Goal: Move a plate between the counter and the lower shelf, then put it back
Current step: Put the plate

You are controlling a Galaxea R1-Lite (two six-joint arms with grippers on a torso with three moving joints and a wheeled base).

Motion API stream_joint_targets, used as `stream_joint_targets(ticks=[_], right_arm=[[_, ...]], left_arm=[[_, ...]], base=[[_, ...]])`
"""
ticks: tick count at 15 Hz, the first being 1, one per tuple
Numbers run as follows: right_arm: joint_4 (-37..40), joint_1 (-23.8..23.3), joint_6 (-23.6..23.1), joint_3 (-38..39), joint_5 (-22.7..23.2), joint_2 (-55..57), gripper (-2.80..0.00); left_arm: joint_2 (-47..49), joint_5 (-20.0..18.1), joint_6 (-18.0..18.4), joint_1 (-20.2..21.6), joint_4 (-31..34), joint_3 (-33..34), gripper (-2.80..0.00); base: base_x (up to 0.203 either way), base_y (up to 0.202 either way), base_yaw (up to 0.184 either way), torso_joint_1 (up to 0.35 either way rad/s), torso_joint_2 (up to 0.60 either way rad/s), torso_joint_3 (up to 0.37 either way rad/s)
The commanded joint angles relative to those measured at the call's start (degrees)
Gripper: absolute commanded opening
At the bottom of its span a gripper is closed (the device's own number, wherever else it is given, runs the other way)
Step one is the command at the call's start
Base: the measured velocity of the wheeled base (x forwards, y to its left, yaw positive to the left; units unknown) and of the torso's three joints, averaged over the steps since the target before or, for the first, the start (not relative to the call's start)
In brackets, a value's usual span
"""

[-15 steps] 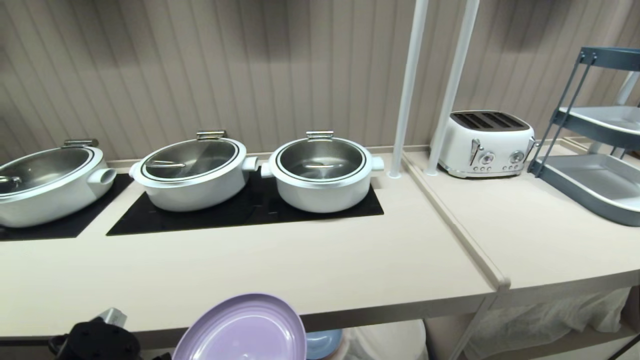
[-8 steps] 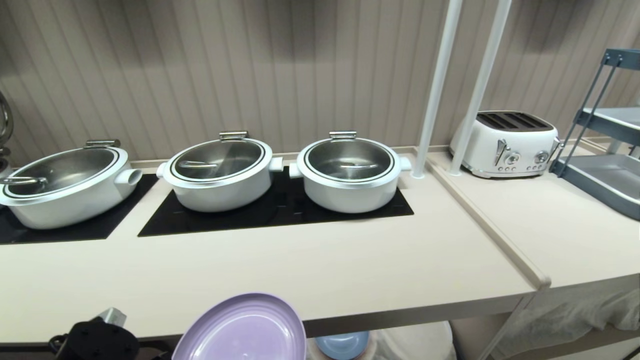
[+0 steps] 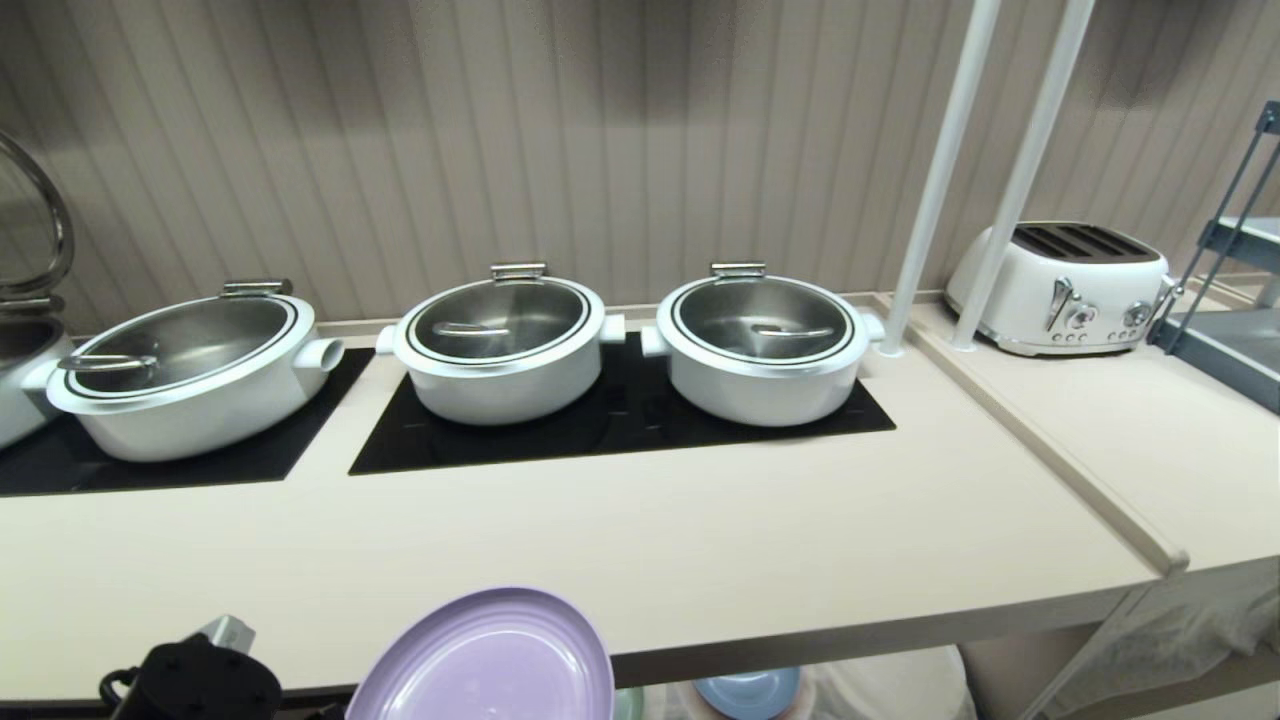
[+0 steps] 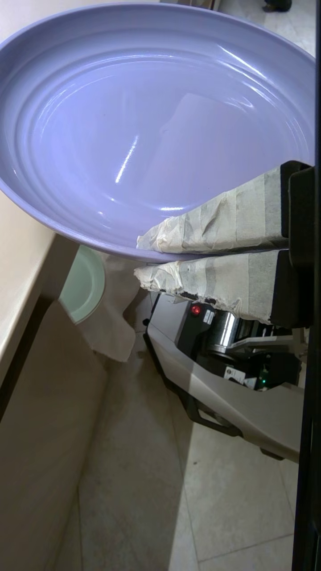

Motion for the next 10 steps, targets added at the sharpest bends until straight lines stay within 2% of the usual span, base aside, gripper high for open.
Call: stream_joint_targets(ticks=[1,3,10], right_arm=[[0.0,0.0,0.0,0.0,0.0,0.0,-2.80],[0.0,0.0,0.0,0.0,0.0,0.0,-2.80],[0.0,0.0,0.0,0.0,0.0,0.0,-2.80]], left_arm=[[0.0,0.2,-0.3,0.0,-0.1,0.0,-2.80],[0.0,0.2,-0.3,-0.1,-0.1,0.0,-2.80],[-0.1,0.5,-0.3,0.1,-0.1,-0.4,-2.80]], base=[[0.000,0.193,0.001,0.001,0.00,-0.001],[0.000,0.129,-0.001,0.001,0.00,0.000],[0.000,0.000,0.000,0.000,0.00,0.000]])
